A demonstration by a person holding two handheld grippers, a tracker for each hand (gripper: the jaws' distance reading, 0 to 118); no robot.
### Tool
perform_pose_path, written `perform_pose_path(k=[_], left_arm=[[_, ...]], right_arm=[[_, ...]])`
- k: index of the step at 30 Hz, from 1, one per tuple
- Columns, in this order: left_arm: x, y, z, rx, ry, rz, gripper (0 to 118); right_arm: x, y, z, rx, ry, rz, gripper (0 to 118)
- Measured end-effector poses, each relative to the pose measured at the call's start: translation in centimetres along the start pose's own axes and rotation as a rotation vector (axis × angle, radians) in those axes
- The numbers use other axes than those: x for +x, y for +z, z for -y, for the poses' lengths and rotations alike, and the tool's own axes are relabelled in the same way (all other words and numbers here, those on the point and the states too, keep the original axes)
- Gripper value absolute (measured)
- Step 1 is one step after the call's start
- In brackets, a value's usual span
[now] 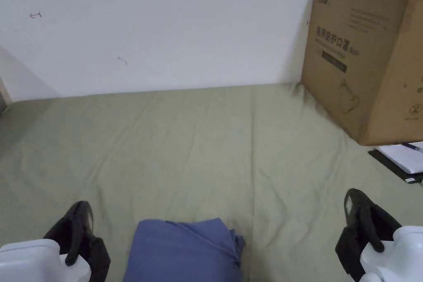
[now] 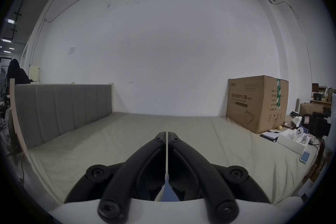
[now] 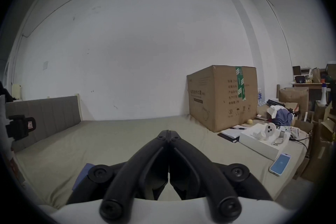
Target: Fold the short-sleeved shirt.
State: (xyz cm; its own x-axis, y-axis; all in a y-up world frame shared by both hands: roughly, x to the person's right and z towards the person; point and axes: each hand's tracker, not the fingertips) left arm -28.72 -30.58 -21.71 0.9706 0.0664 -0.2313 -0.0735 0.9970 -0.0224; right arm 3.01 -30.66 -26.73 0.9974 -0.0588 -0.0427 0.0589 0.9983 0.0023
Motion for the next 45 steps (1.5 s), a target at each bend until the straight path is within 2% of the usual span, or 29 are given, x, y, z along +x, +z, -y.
perform_pose_path(k=[4,7,9,11,12,14,16,18,21,25,27,29,30,32,33,34,35,36,37,38,42,43,45], left_arm=[[-0.6,0.5,0.5,-0.009,-0.021,-0.013,2],[-1.0,0.5,0.2,-0.021,0.004,-0.013,2],[-1.4,0.4,0.1,-0.037,0.023,-0.014,2],[-1.8,0.2,0.1,-0.046,0.029,-0.021,2],[-1.9,0.1,0.2,-0.05,0.03,-0.024,2],[-2.2,-0.1,0.4,-0.074,0.03,-0.038,2],[-2.6,-0.2,0.7,-0.097,0.036,-0.05,2],[-3.1,0.0,1.2,-0.106,0.045,-0.038,2],[-3.7,-0.4,1.8,-0.152,0.041,-0.023,2],[-5.3,-2.2,2.5,-0.281,0.103,0.012,2],[-6.7,-4.1,2.8,-0.36,0.147,0.064,2],[-8.4,-6.4,3.1,-0.424,0.207,0.133,2],[-9.3,-7.9,3.3,-0.479,0.251,0.187,2],[-11.2,-10.9,4.3,-0.583,0.36,0.302,3],[-12.0,-12.4,4.8,-0.64,0.449,0.385,7],[-12.8,-14.1,5.7,-0.708,0.537,0.453,23],[-13.3,-15.8,6.7,-0.79,0.601,0.498,62],[-13.7,-17.4,7.8,-0.85,0.653,0.548,91],[-13.9,-18.8,9.0,-0.931,0.691,0.594,111],[-14.1,-19.8,10.2,-0.953,0.721,0.609,118],[-14.6,-24.2,14.8,-1.066,0.944,0.649,118],[-14.5,-24.9,15.5,-1.08,0.998,0.684,118],[-13.9,-26.1,15.9,-1.067,1.134,0.847,118]], right_arm=[[0.4,0.1,-0.4,-0.008,0.038,0.018,0],[0.3,0.2,-1.0,-0.001,0.021,0.026,0],[-0.2,0.2,-1.5,0.001,0.014,-0.009,0],[-1.0,-0.5,-1.9,-0.013,0.033,-0.129,0],[-1.6,-1.4,-1.8,-0.042,0.059,-0.22,0],[-3.1,-4.0,-1.0,-0.16,0.077,-0.363,0],[-5.0,-6.9,0.8,-0.338,0.054,-0.432,0],[-6.2,-10.1,3.8,-0.498,-0.012,-0.505,0],[-8.2,-13.5,8.5,-0.688,0.082,-0.439,0],[-8.9,-15.8,13.4,-0.859,0.102,-0.465,0],[-9.0,-16.3,15.1,-0.921,0.128,-0.445,0],[-8.9,-15.8,15.5,-0.886,0.125,-0.455,0],[-9.1,-15.8,15.5,-0.868,0.152,-0.47,0],[-9.9,-16.2,15.6,-0.892,0.268,-0.491,0],[-10.2,-16.1,15.4,-0.896,0.295,-0.493,0],[-10.4,-16.3,15.3,-0.902,0.295,-0.491,0],[-10.4,-16.6,15.3,-0.912,0.282,-0.488,0],[-10.5,-16.7,15.2,-0.922,0.273,-0.481,0],[-10.4,-16.7,15.2,-0.927,0.261,-0.478,0],[-10.4,-16.6,15.2,-0.926,0.243,-0.467,0],[-9.9,-16.0,15.7,-0.898,0.217,-0.466,0],[-9.9,-15.9,15.8,-0.891,0.219,-0.469,0],[-9.7,-15.8,15.9,-0.879,0.222,-0.479,0]])
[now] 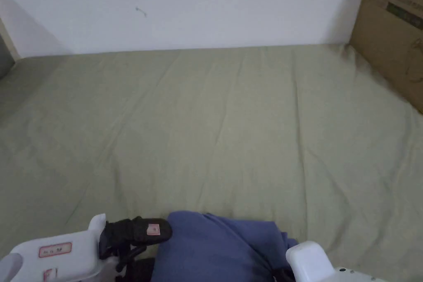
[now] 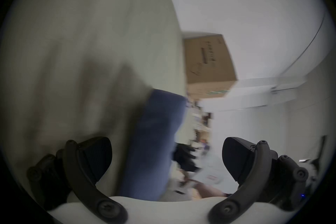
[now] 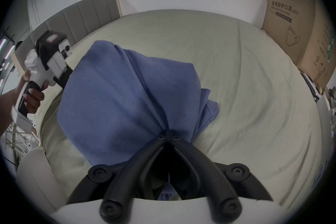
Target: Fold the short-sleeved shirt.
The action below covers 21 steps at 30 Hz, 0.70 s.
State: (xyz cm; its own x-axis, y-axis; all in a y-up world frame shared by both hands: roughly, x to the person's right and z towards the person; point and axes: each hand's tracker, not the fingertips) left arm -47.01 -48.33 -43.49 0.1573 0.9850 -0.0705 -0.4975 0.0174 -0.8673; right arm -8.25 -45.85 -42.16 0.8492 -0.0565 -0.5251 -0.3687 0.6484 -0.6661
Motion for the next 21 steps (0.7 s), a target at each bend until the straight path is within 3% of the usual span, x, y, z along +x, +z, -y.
perform_pose_path(k=[2,5,7,8,9,10,11,12,13,14,18,21], left_arm=[[-0.4,-1.8,-0.5,-0.116,0.042,0.077,118],[0.5,-4.4,-0.3,-0.173,-0.109,-0.151,118],[1.7,-4.8,-0.4,-0.198,-0.139,-0.177,114],[2.4,-4.7,-0.6,-0.195,-0.143,-0.205,90],[2.4,-4.4,-0.2,-0.18,-0.165,-0.272,35],[3.0,-4.3,-0.1,-0.152,-0.217,-0.376,15],[3.3,-4.8,0.1,-0.149,-0.313,-0.541,15],[3.5,-4.9,0.5,-0.145,-0.296,-0.56,15],[3.6,-4.8,0.8,-0.127,-0.225,-0.459,15],[4.4,-4.8,1.1,-0.116,-0.227,-0.469,15],[7.3,-3.6,2.1,-0.12,-0.299,-0.497,15],[9.3,-0.3,1.6,-0.094,-0.357,-0.593,15]], right_arm=[[0.2,0.0,0.1,0.007,-0.005,-0.009,0],[0.7,0.1,-0.2,0.0,-0.045,-0.027,0],[0.9,0.1,-0.1,0.002,-0.058,-0.035,0],[0.9,0.2,0.0,0.005,-0.062,-0.038,0],[0.9,0.2,0.1,0.01,-0.064,-0.04,0],[0.9,0.4,0.2,0.016,-0.066,-0.04,0],[1.0,0.5,0.2,0.021,-0.068,-0.042,0],[1.0,0.7,0.1,0.049,-0.085,-0.09,0],[0.9,0.9,-0.2,0.029,-0.086,-0.066,0],[0.9,1.1,-0.6,0.015,-0.097,-0.057,0],[0.9,3.1,-1.2,0.071,-0.216,-0.081,0],[0.2,4.8,-1.9,0.098,-0.24,-0.086,0]])
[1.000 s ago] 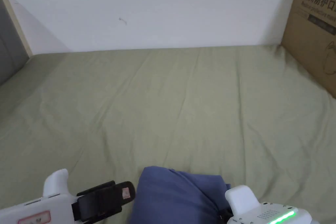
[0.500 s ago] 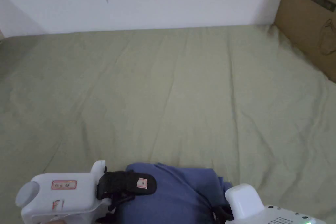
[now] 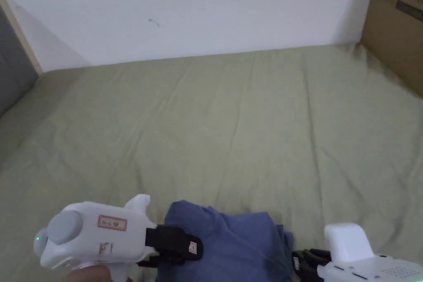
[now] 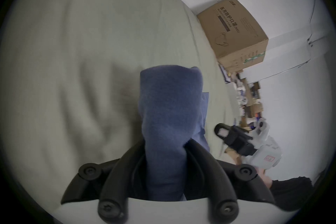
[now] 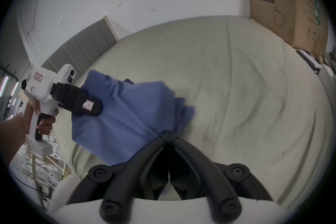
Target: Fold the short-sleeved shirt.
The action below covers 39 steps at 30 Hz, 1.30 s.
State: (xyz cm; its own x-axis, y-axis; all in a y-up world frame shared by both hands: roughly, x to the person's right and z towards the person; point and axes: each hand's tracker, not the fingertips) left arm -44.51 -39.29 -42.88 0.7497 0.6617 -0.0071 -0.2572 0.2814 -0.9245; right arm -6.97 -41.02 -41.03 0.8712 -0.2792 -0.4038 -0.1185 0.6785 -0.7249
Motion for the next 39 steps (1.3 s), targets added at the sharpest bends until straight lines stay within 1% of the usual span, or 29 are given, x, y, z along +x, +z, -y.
perform_pose_path(k=[3,5,7,9,11,12,14,16,17,18,19,20,21,22,24,26,28,29,30,31,32,33,34,35,37,38,39], left_arm=[[-1.4,5.5,-1.0,0.01,-0.022,-0.154,15],[-3.7,8.5,-1.4,0.027,-0.02,-0.293,15],[-5.3,11.3,-2.1,0.015,-0.034,-0.503,15],[-8.0,13.6,-2.6,0.002,-0.052,-0.657,15],[-9.6,16.3,-3.2,0.014,-0.022,-0.767,15],[-10.8,17.7,-3.1,0.019,-0.008,-0.799,15],[-12.0,20.0,-3.3,0.018,-0.008,-0.855,15],[-12.8,22.0,-2.9,0.033,-0.007,-0.973,18],[-13.4,23.0,-2.8,0.037,-0.002,-0.993,30],[-13.9,24.0,-2.9,0.054,0.013,-1.035,48],[-14.4,25.1,-2.7,0.086,0.008,-1.056,68],[-14.7,26.0,-1.9,0.13,-0.003,-1.088,95],[-15.0,26.7,-1.7,0.152,0.0,-1.122,108],[-15.3,27.5,-1.4,0.177,0.004,-1.159,112],[-15.3,28.4,-0.8,0.195,0.014,-1.172,112],[-14.9,28.6,-0.4,0.198,0.01,-1.152,112],[-13.2,27.4,0.3,0.221,-0.025,-1.093,112],[-12.2,26.3,0.6,0.233,-0.033,-1.058,111],[-11.0,25.1,1.0,0.24,-0.026,-1.0,107],[-9.4,23.4,2.0,0.317,-0.054,-0.981,93],[-7.0,21.1,3.6,0.412,-0.091,-0.976,52],[-5.4,18.9,4.6,0.46,-0.095,-0.962,16],[-3.2,16.3,5.9,0.48,-0.078,-0.904,0],[-1.2,14.3,7.1,0.504,-0.088,-0.83,0],[2.5,11.3,9.8,0.575,-0.129,-0.583,0],[4.3,10.0,11.0,0.623,-0.146,-0.513,0],[6.3,8.6,12.3,0.699,-0.163,-0.507,0]], right_arm=[[-1.3,0.8,-0.2,0.008,-0.007,-0.03,0],[-2.3,0.9,-0.1,0.0,0.004,-0.034,0],[-3.4,0.6,0.3,-0.033,0.022,0.0,0],[-3.9,0.2,0.8,-0.044,0.016,-0.003,0],[-4.0,0.1,1.3,-0.073,0.005,-0.022,0],[-4.1,0.1,1.4,-0.081,0.006,-0.023,0],[-4.1,0.4,1.5,-0.09,0.017,-0.013,0],[-4.0,1.1,1.4,-0.086,0.036,0.002,0],[-4.0,1.3,1.3,-0.082,0.041,0.005,0],[-3.9,1.5,1.2,-0.08,0.044,0.009,0],[-3.8,1.7,1.0,-0.079,0.046,0.013,0],[-3.7,1.9,0.9,-0.077,0.046,0.016,0],[-3.7,2.1,0.7,-0.076,0.043,0.018,0],[-3.7,2.3,0.6,-0.074,0.038,0.019,0],[-3.7,2.7,0.4,-0.057,0.024,0.016,0],[-3.9,3.0,0.3,-0.045,0.024,0.009,0],[-4.3,3.4,0.2,-0.041,0.041,0.011,0],[-4.5,3.6,0.2,-0.037,0.051,0.014,0],[-4.6,3.9,0.3,-0.032,0.059,0.016,0],[-4.7,4.2,0.3,-0.027,0.063,0.015,0],[-4.7,4.7,0.4,-0.015,0.065,0.011,0],[-4.8,5.1,0.4,-0.004,0.064,0.007,0],[-4.8,5.7,0.4,0.007,0.063,0.004,0],[-4.7,6.2,0.4,0.022,0.065,0.004,0],[-4.5,7.7,0.3,0.051,0.077,0.007,0],[-4.4,8.6,0.1,0.065,0.085,0.012,0],[-4.2,9.5,0.0,0.085,0.091,0.019,0]])
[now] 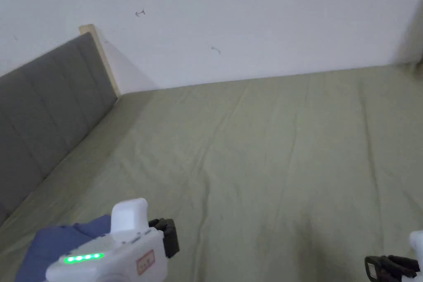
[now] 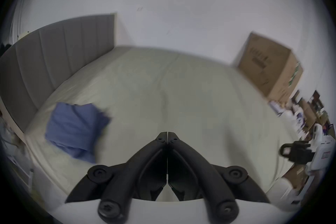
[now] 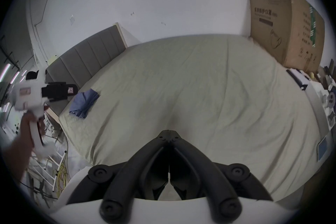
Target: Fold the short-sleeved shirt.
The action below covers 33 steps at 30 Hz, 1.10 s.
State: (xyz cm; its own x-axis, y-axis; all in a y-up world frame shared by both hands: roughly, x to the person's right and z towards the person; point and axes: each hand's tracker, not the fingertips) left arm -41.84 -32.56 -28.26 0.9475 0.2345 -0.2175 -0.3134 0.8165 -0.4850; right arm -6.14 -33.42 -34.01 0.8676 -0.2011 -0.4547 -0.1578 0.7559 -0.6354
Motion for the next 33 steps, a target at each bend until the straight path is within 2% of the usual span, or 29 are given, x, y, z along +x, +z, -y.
perform_pose_path(k=[4,9,10,12,14,17,22,26,27,28,29,30,31,32,33], left_arm=[[7.6,3.5,3.1,0.192,-0.036,0.047,0],[12.5,8.0,3.4,0.375,-0.115,-0.027,0],[13.2,8.8,3.5,0.422,-0.119,-0.081,0],[13.3,10.2,3.6,0.501,-0.126,-0.067,0],[13.8,11.1,4.1,0.574,-0.191,-0.094,0],[14.3,12.0,4.7,0.636,-0.261,-0.139,0],[14.1,12.0,5.3,0.616,-0.246,-0.157,0],[13.9,11.5,5.7,0.593,-0.233,-0.178,0],[14.0,11.5,5.8,0.594,-0.238,-0.188,0],[14.1,11.5,5.8,0.594,-0.245,-0.203,2],[13.9,11.6,5.7,0.598,-0.249,-0.21,16],[13.9,11.6,5.5,0.598,-0.251,-0.206,34],[13.8,11.8,5.3,0.6,-0.255,-0.194,58],[13.7,11.8,5.1,0.599,-0.258,-0.178,90],[13.7,11.6,5.1,0.596,-0.263,-0.162,107]], right_arm=[[1.1,5.1,-0.8,0.139,0.005,0.042,0],[1.7,11.7,-0.5,0.432,0.046,0.098,0],[1.6,12.9,-0.1,0.514,0.067,0.133,0],[1.5,14.3,1.2,0.669,0.107,0.217,0],[1.7,15.0,2.5,0.781,0.128,0.303,0],[2.3,15.0,3.1,0.824,0.105,0.363,0],[3.4,14.0,3.3,0.783,0.083,0.408,0],[3.5,13.6,3.5,0.748,0.071,0.406,3],[3.5,13.6,3.6,0.748,0.073,0.405,9],[3.4,13.7,3.7,0.768,0.076,0.401,22],[3.3,13.8,3.6,0.794,0.08,0.395,49],[3.2,13.9,3.5,0.801,0.085,0.384,75],[3.1,14.1,3.1,0.801,0.089,0.373,100],[3.0,14.1,2.9,0.801,0.09,0.371,118],[2.8,14.1,2.7,0.806,0.089,0.369,118]])
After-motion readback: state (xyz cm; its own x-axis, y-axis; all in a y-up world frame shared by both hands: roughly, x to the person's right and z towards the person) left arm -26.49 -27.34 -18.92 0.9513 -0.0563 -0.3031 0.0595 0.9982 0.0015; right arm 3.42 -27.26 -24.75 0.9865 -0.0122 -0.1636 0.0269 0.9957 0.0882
